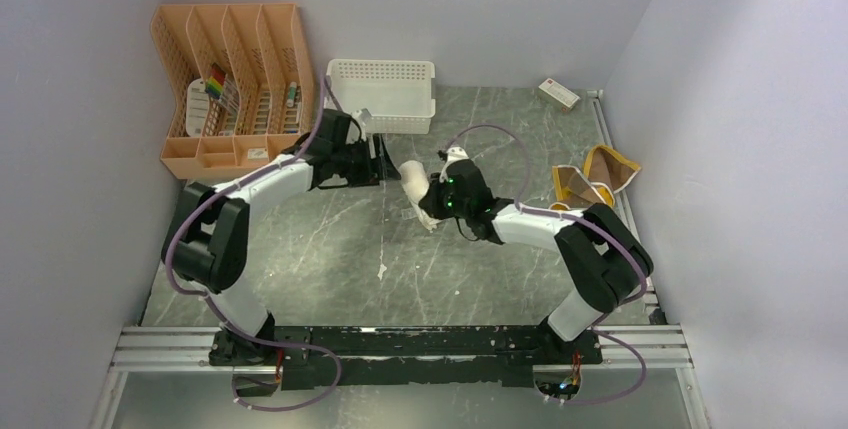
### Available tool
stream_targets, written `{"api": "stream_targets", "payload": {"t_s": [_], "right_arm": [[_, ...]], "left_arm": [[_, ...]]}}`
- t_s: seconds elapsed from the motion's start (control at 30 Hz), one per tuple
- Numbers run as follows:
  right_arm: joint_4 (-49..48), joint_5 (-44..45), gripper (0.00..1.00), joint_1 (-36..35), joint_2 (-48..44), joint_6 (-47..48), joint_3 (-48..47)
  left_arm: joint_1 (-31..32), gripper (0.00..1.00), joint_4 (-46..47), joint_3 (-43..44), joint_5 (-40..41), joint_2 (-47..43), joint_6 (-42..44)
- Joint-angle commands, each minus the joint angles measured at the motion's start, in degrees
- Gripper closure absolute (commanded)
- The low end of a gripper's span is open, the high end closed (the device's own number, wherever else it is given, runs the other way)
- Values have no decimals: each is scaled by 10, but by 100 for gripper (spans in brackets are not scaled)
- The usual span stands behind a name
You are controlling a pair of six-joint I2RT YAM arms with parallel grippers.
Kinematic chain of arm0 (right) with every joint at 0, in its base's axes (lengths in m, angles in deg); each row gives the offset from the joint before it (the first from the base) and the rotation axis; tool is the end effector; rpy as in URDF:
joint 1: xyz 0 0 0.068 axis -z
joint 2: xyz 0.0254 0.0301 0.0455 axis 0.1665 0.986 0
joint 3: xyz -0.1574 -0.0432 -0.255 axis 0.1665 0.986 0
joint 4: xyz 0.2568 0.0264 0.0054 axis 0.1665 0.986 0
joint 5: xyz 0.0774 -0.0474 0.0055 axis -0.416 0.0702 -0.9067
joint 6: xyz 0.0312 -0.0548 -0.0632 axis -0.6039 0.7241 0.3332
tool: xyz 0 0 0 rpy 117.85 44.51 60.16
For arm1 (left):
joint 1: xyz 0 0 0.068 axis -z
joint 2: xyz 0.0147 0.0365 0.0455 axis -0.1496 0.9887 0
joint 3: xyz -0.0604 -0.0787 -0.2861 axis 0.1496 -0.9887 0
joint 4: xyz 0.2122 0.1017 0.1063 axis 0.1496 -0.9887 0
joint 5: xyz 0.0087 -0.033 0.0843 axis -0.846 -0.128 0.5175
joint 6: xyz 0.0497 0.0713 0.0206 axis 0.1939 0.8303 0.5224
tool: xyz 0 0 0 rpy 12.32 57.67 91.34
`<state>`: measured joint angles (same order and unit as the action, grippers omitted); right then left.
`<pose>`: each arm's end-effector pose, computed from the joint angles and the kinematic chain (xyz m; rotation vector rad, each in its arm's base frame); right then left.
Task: Roll the towels
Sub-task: Roll the towel at the center of the board.
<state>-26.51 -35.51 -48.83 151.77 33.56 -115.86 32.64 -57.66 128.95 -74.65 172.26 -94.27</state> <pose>0.2818 0.2261 0.1800 -0.2658 2.2148 0.5818 0.3516 -0.1898 0.2305 0.0016 2.4351 -0.9398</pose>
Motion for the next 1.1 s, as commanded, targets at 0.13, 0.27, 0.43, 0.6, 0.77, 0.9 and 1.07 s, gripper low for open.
{"api": "stream_targets", "payload": {"t_s": [0.13,0.27,0.43,0.6,0.77,0.9,1.07], "right_arm": [[-94,-240,100,87,21,-106,33],[-115,-266,100,91,47,-119,40],[-176,-300,100,95,74,-152,65],[-199,-308,100,97,80,-164,83],[-235,-323,100,101,76,-180,102],[-272,-346,100,108,73,-201,120],[-318,-376,100,139,67,-226,141]], "left_arm": [[46,23,38,-12,32,56,-22],[49,24,64,-5,27,75,-47],[54,24,96,2,27,89,-80],[65,25,148,-13,27,116,-130],[94,25,197,-30,40,147,-171],[116,26,179,-13,60,179,-172],[122,27,178,-24,76,192,-175]]}}
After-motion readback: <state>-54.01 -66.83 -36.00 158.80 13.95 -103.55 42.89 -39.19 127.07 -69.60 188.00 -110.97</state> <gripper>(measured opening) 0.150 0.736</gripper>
